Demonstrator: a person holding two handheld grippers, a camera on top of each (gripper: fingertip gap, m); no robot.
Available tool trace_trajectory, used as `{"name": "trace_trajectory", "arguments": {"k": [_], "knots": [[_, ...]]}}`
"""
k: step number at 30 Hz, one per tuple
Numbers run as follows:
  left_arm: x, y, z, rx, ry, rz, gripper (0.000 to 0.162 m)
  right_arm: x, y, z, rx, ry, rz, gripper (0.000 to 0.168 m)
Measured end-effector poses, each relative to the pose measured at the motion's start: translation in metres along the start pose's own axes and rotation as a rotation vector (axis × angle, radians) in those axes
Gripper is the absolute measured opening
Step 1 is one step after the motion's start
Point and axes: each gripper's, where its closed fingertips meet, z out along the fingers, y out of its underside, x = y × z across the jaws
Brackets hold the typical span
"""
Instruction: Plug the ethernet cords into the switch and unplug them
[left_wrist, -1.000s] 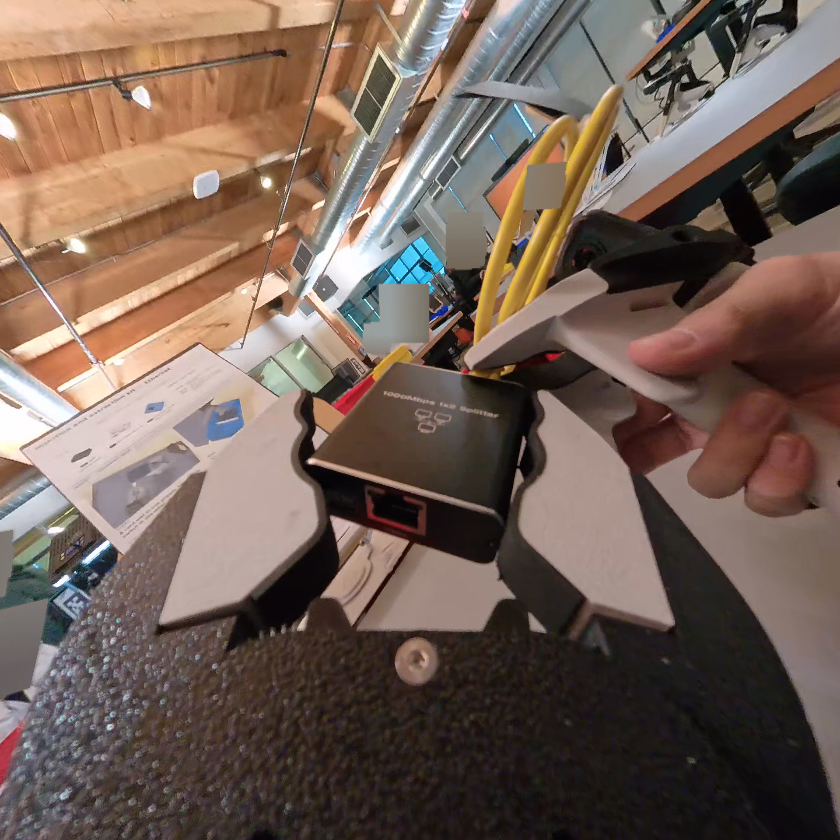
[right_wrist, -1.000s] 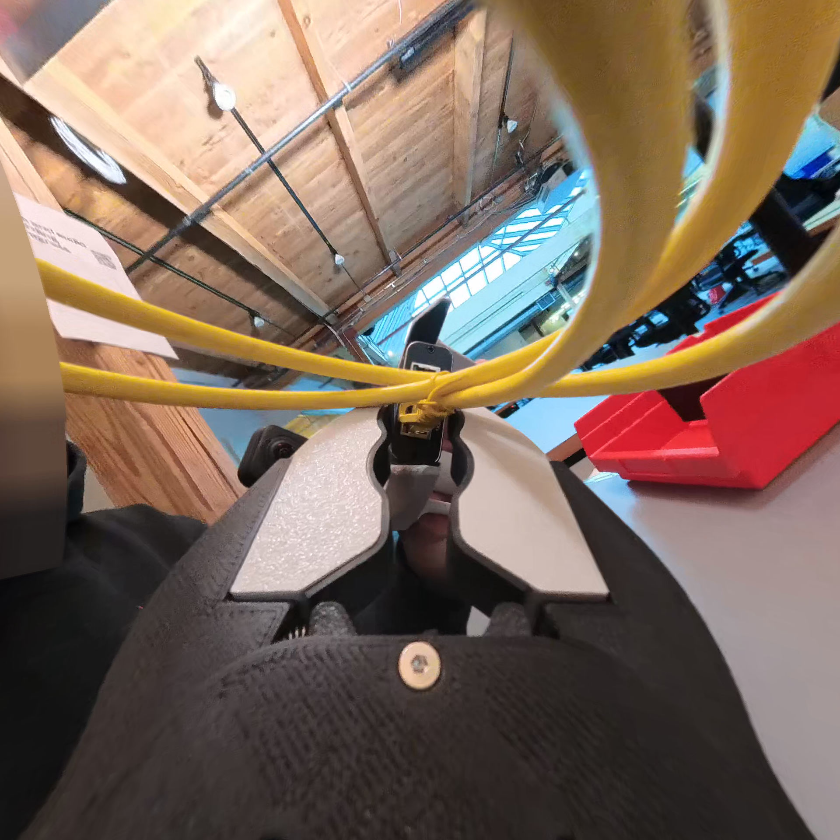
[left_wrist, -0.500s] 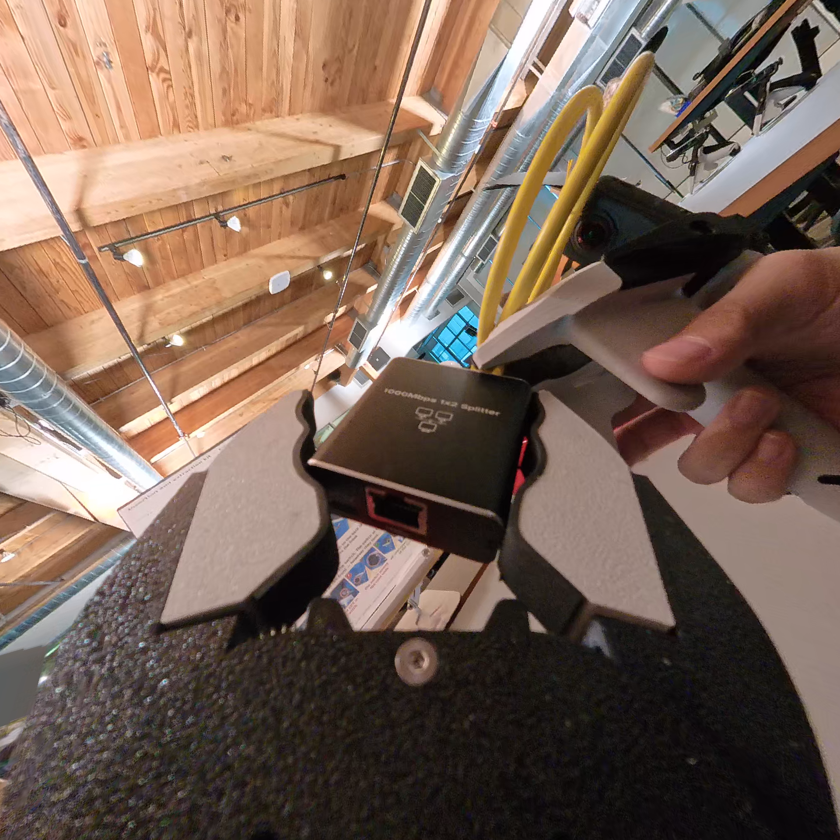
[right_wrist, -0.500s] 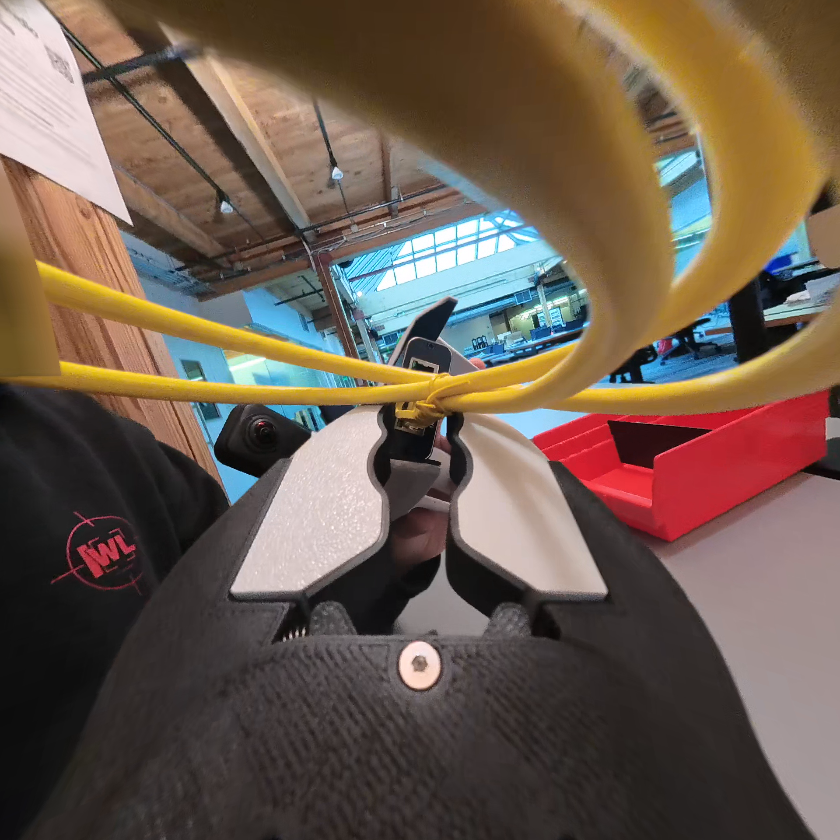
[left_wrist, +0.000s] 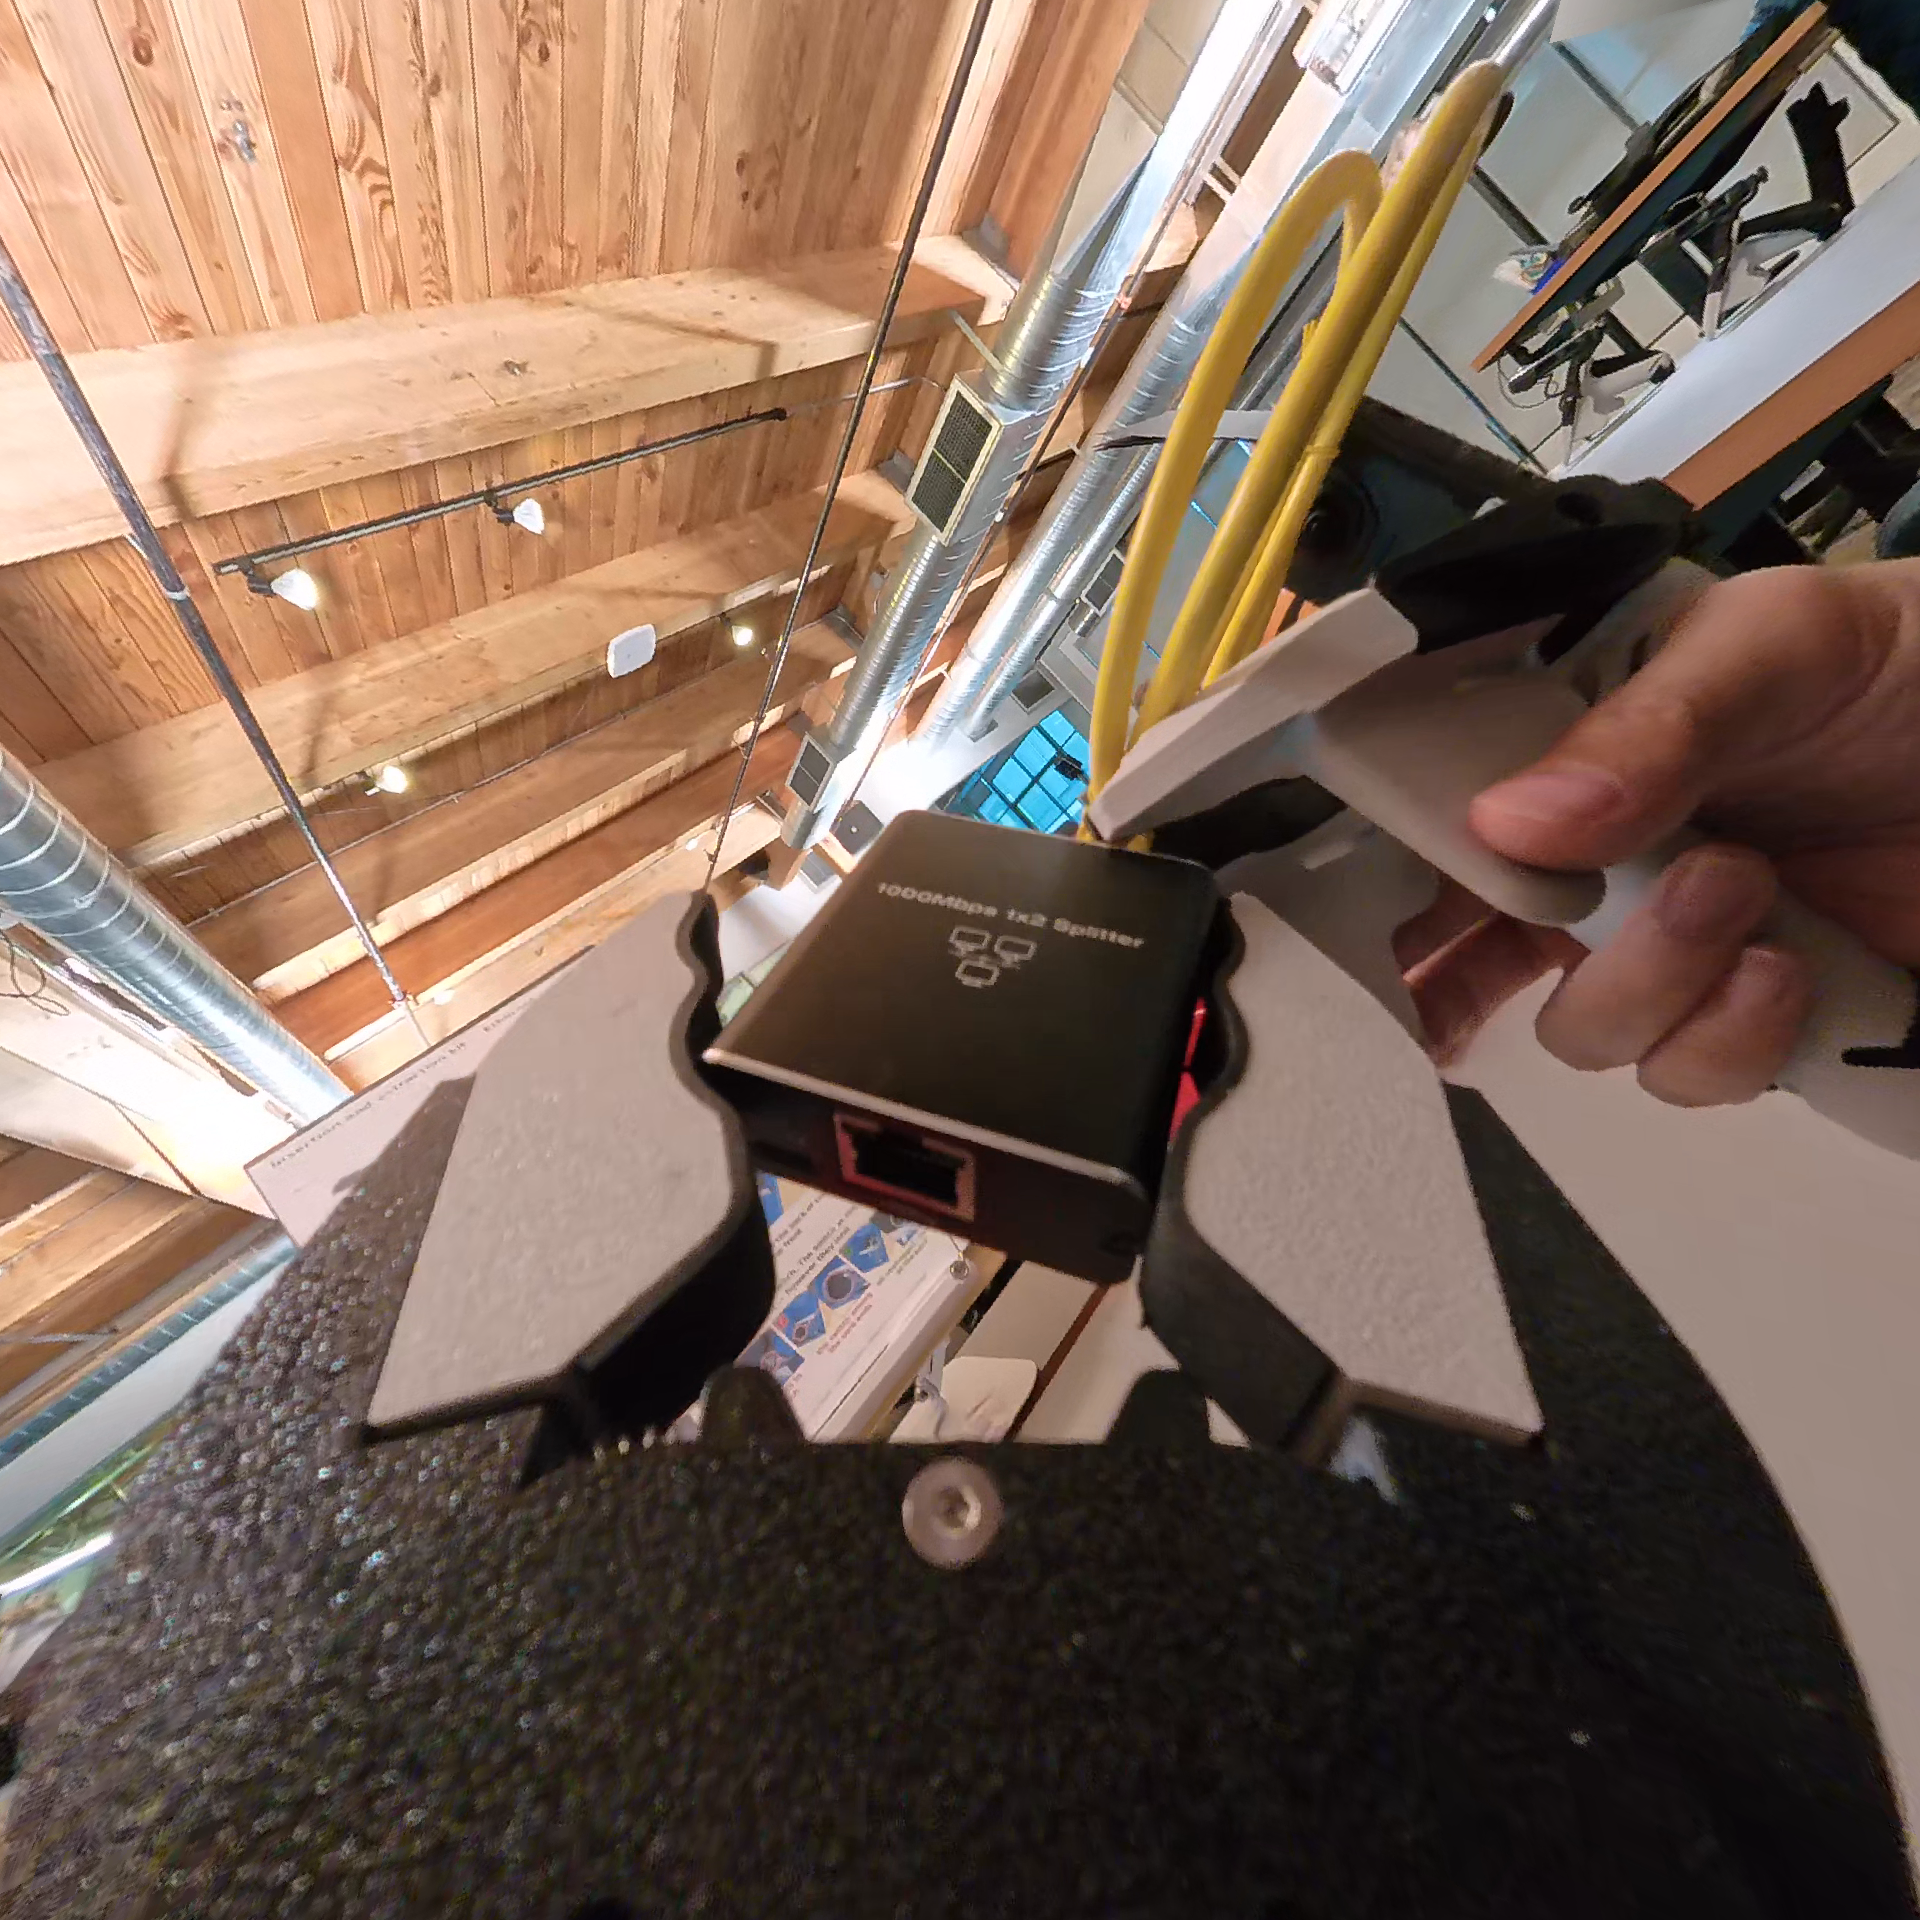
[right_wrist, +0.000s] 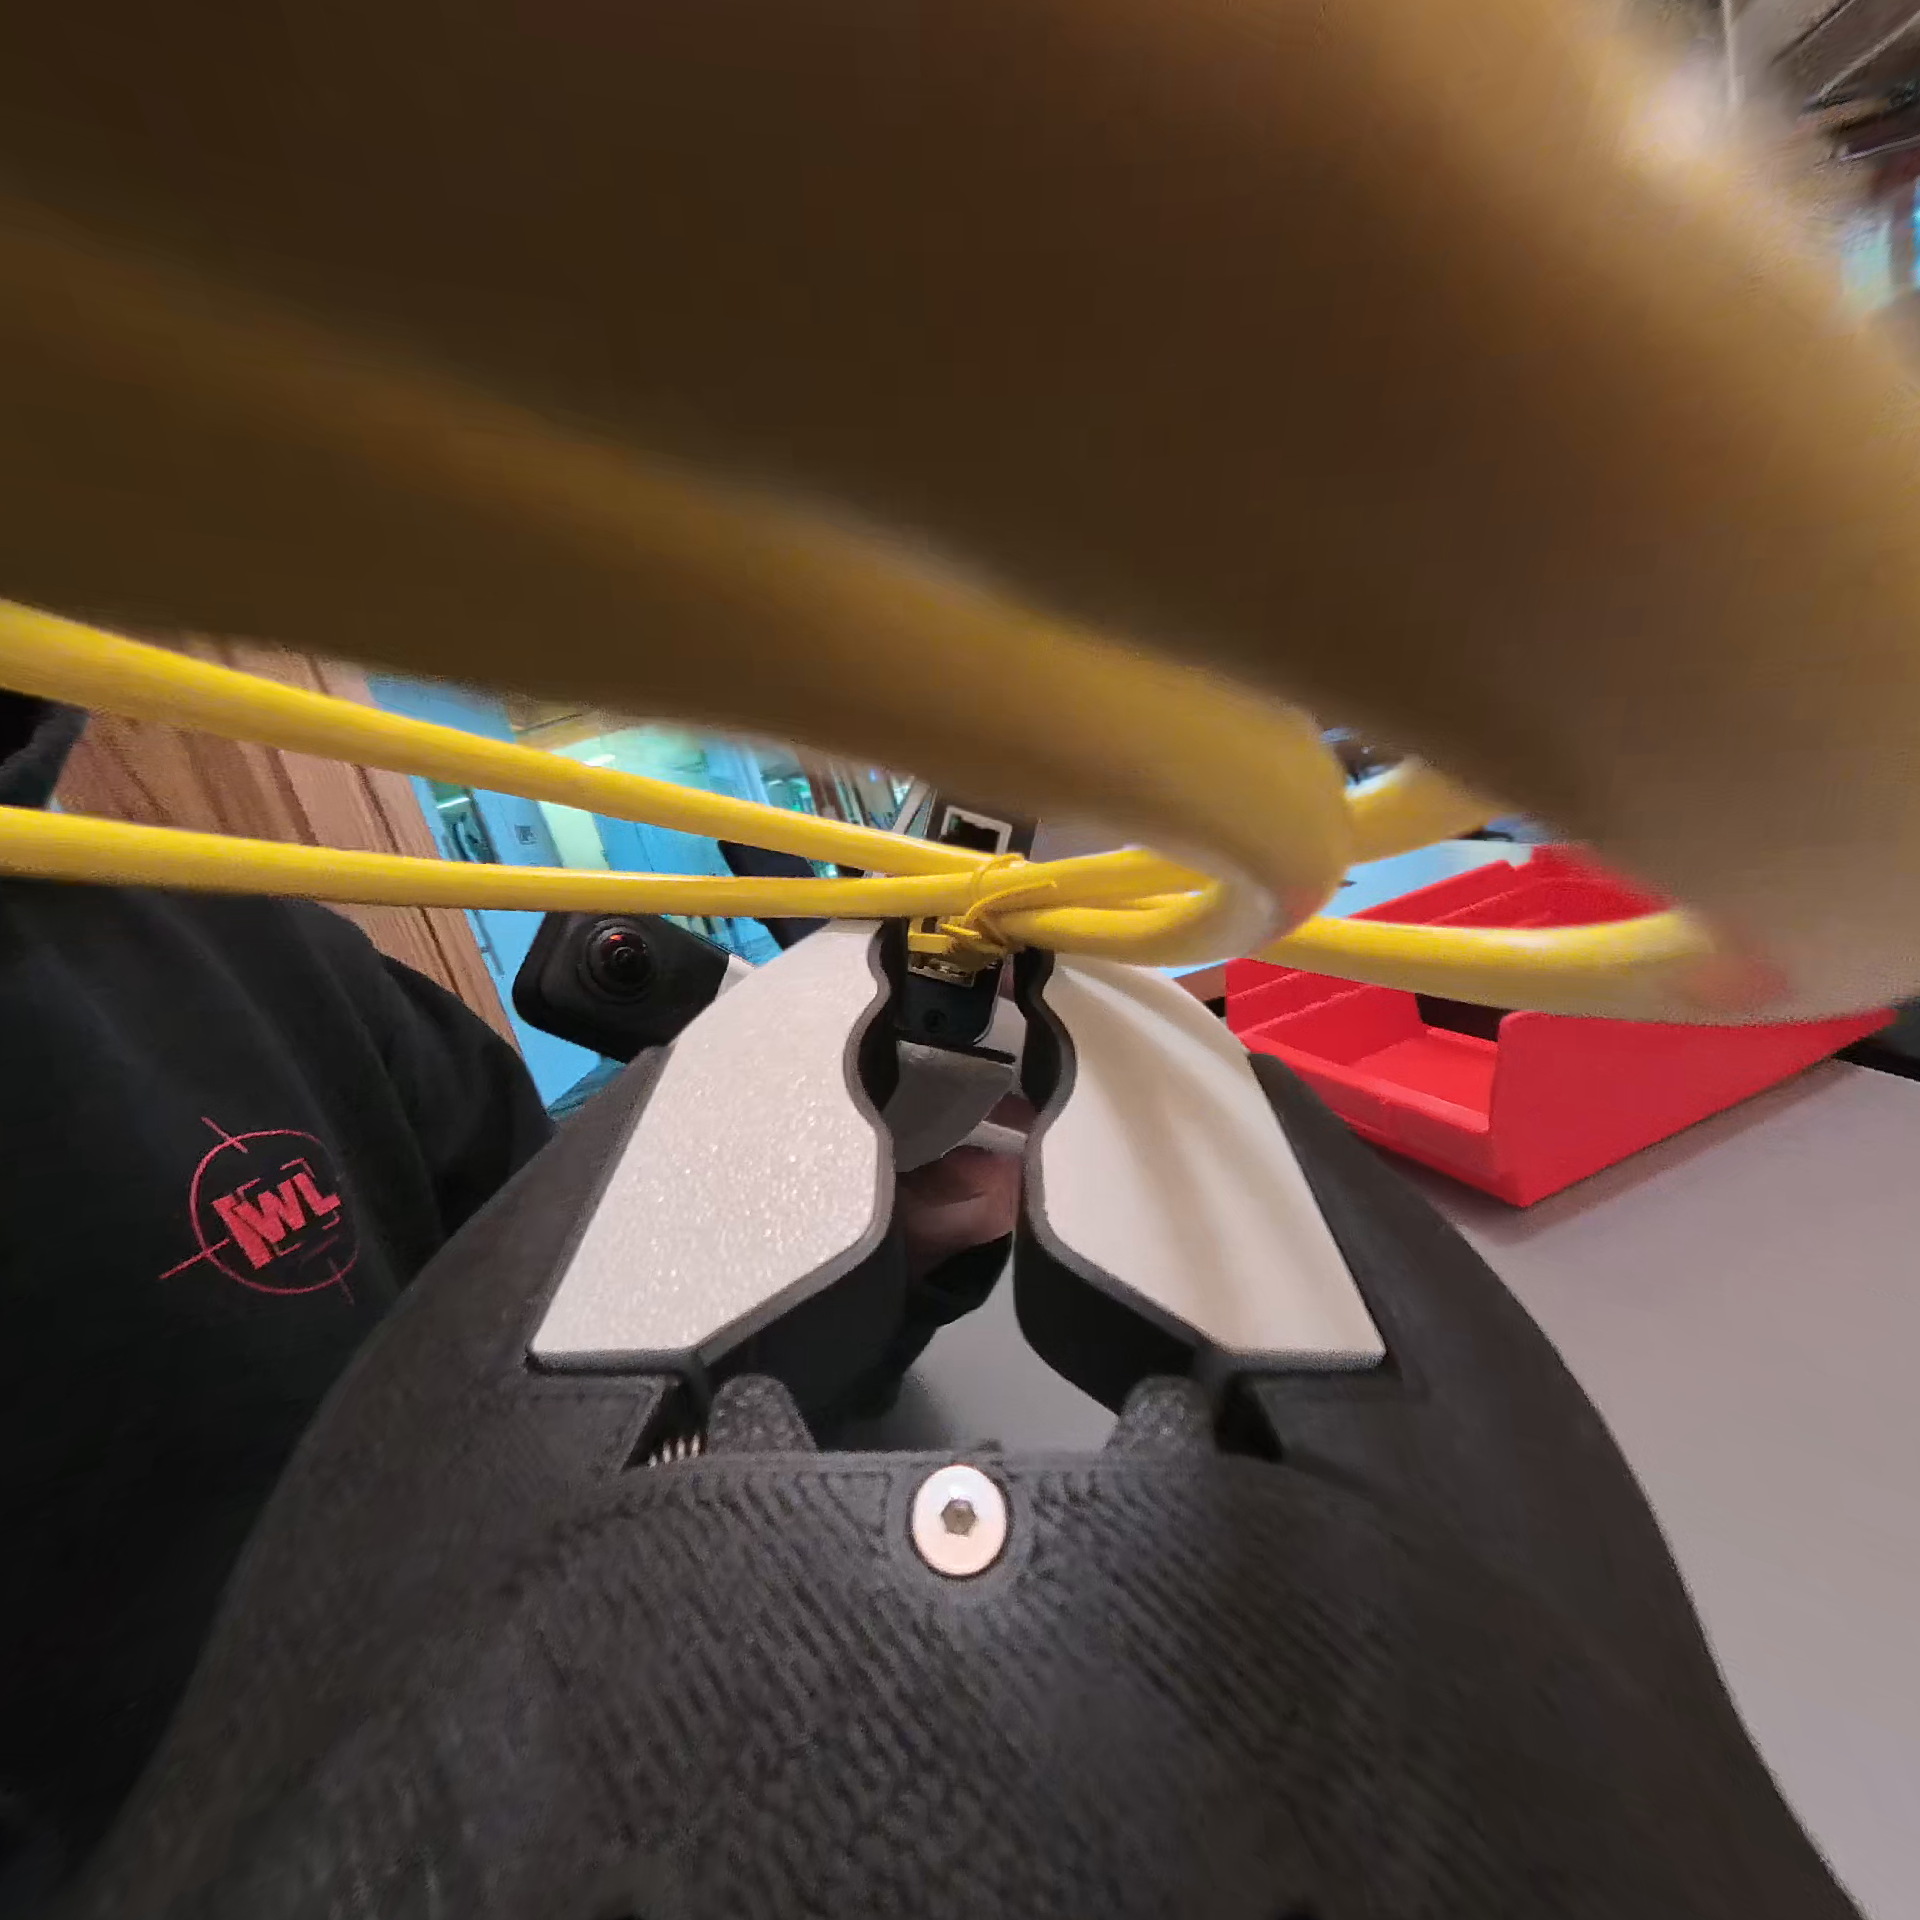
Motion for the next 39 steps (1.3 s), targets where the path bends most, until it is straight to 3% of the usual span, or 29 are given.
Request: {"name": "trace_trajectory", "arguments": {"k": [39], "knots": [[0.003, 0.016, 0.002, -0.065, 0.055, -0.15, 0.088, 0.012, 0.005, -0.002, -0.047, 0.067, 0.02, 0.021]]}}
